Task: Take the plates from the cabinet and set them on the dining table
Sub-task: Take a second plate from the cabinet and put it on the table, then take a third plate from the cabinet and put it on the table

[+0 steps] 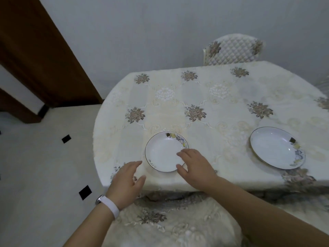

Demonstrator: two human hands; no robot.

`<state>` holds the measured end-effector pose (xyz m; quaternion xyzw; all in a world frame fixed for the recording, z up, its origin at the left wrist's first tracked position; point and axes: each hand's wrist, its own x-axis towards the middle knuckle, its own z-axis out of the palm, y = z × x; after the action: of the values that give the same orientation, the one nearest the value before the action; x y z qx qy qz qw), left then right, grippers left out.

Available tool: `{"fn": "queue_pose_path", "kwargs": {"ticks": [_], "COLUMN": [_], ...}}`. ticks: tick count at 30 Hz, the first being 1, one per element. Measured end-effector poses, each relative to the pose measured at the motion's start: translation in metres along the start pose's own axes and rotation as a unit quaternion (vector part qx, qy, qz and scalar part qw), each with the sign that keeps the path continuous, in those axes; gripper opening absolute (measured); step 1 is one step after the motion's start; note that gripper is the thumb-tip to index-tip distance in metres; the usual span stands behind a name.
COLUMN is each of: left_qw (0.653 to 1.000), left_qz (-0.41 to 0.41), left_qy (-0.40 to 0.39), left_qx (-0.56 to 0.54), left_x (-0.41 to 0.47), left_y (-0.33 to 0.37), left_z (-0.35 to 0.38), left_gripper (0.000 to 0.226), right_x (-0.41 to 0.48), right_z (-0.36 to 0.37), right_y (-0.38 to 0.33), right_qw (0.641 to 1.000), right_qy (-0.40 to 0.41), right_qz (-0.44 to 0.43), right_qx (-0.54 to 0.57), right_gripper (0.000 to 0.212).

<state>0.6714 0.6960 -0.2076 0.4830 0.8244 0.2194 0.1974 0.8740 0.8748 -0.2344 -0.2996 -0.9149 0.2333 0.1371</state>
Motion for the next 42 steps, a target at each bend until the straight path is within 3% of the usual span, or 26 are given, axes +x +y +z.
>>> {"fn": "queue_pose_path", "kwargs": {"ticks": [3, 9, 22, 31, 42], "left_qw": [0.992, 0.974, 0.955, 0.951, 0.91], "left_qz": [0.045, 0.062, 0.018, -0.099, -0.26], "left_qy": [0.027, 0.085, 0.144, 0.161, 0.252], "left_qx": [0.114, 0.199, 0.258, 0.244, 0.203], "left_x": [-0.022, -0.073, -0.154, -0.251, -0.445], "left_y": [0.015, 0.035, 0.018, -0.048, -0.165], "left_z": [-0.007, -0.018, -0.047, -0.078, -0.127], "left_gripper": [0.052, 0.047, 0.042, 0.044, 0.043], "right_x": [-0.01, -0.026, -0.048, -0.057, -0.111], "right_z": [-0.015, -0.032, -0.019, 0.037, 0.138], "right_y": [-0.014, -0.041, -0.128, -0.232, -0.453], "right_qw": [0.996, 0.981, 0.967, 0.923, 0.847], "right_qy": [-0.012, -0.024, -0.073, -0.144, -0.206], "right_qz": [-0.075, -0.175, -0.235, -0.341, -0.48], "right_qx": [-0.047, -0.084, -0.07, -0.102, -0.096], "right_gripper": [0.043, 0.042, 0.046, 0.052, 0.051]}}
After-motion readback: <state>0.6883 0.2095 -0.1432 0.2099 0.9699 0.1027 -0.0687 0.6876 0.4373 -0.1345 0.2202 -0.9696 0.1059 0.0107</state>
